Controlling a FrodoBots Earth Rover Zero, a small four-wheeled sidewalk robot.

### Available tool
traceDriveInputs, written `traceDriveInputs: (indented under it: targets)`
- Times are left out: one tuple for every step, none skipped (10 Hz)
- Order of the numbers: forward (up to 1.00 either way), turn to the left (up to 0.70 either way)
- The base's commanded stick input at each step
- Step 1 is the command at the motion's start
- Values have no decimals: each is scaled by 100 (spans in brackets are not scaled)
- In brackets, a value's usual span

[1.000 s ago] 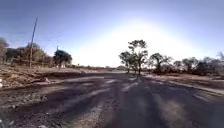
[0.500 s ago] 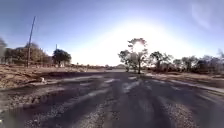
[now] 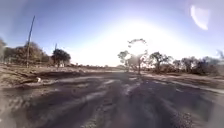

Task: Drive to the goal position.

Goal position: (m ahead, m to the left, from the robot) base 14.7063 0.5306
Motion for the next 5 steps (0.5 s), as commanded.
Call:
traceDriveInputs:
  targets:
    - [50, 0]
    - [50, 0]
    - [50, 0]
    - [50, 0]
    - [50, 0]
